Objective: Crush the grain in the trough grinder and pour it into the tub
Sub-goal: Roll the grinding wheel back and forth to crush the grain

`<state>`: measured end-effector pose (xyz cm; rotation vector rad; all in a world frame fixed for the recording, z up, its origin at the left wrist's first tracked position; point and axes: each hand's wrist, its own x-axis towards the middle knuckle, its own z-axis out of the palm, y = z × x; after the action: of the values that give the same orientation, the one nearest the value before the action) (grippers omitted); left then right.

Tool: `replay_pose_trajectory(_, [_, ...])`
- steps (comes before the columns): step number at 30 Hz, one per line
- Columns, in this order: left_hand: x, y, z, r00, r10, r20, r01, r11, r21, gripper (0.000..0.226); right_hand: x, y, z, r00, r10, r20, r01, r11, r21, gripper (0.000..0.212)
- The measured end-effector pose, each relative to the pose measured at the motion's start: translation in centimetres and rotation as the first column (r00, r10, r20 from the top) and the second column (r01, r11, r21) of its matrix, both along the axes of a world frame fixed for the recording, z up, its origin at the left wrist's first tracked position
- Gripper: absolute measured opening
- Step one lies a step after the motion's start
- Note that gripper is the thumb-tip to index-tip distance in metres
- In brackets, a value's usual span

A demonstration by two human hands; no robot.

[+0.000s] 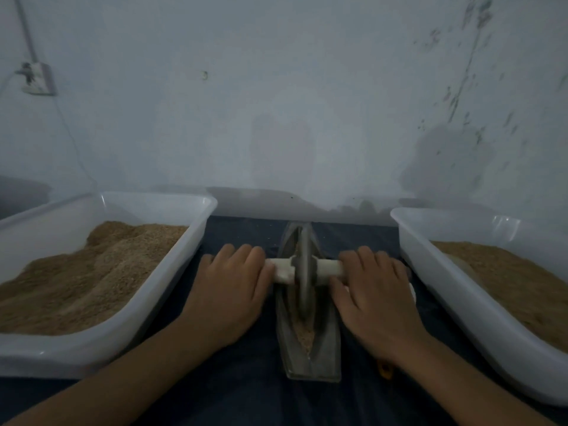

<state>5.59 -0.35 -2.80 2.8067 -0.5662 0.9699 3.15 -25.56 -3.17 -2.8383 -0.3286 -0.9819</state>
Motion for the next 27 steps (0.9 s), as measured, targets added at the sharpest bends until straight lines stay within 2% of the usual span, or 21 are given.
replay_pose_trajectory(3, [-3.4,0.1,-0.1,0.991,-0.017,0.131,0.01,0.998,0.055,0.03,-2.3,-1.3,-0.6,0.986,0.095,-0.135,-0.076,0.988,0.136,0.027])
replay_pose_trajectory(8, [-3.2,0.0,-0.8,0.993,0.017,0.115,-0.022,0.999,0.046,0.036,-2.7,-0.4,-0.9,0.999,0.03,-0.029,-0.028,0.998,0.048,0.03])
replay_pose_trajectory(11, [0.1,-1.1,-0.2,0.992,0.124,0.021,-0.125,0.992,0.023,0.034,0.4,0.3,0.1,0.996,-0.065,-0.054,0.065,0.998,-0.007,0.029])
replay_pose_trajectory(14, [4.6,-2.6,1.1,0.975,0.182,-0.129,-0.191,0.98,-0.057,0.036,4.9,1.0,2.3,0.981,-0.121,-0.15,0.117,0.992,-0.037,0.042])
replay_pose_trajectory(16, [7.2,-3.2,1.8,0.963,0.22,-0.156,-0.224,0.975,-0.005,0.035,7.4,1.4,3.9,0.968,-0.141,-0.21,0.142,0.99,-0.01,0.05])
replay_pose_trajectory(19, [8.9,-3.3,2.5,0.94,0.254,-0.227,-0.257,0.966,0.019,0.031,9.2,2.0,4.9,0.963,-0.167,-0.214,0.175,0.984,0.019,0.052])
replay_pose_trajectory(23, [6.1,-2.9,1.6,0.971,0.207,-0.12,-0.208,0.978,0.007,0.029,6.8,1.7,3.8,0.97,-0.164,-0.179,0.155,0.986,-0.063,0.046])
replay_pose_trajectory(25, [3.3,-2.1,0.7,0.987,0.144,-0.077,-0.147,0.988,-0.038,0.029,4.1,1.1,2.6,0.98,-0.108,-0.167,0.1,0.994,-0.053,0.04])
replay_pose_trajectory(27, [0.4,-1.2,-0.2,0.995,0.099,0.02,-0.099,0.995,-0.011,0.028,1.0,0.4,1.5,0.985,-0.04,-0.168,0.038,0.999,-0.015,0.037])
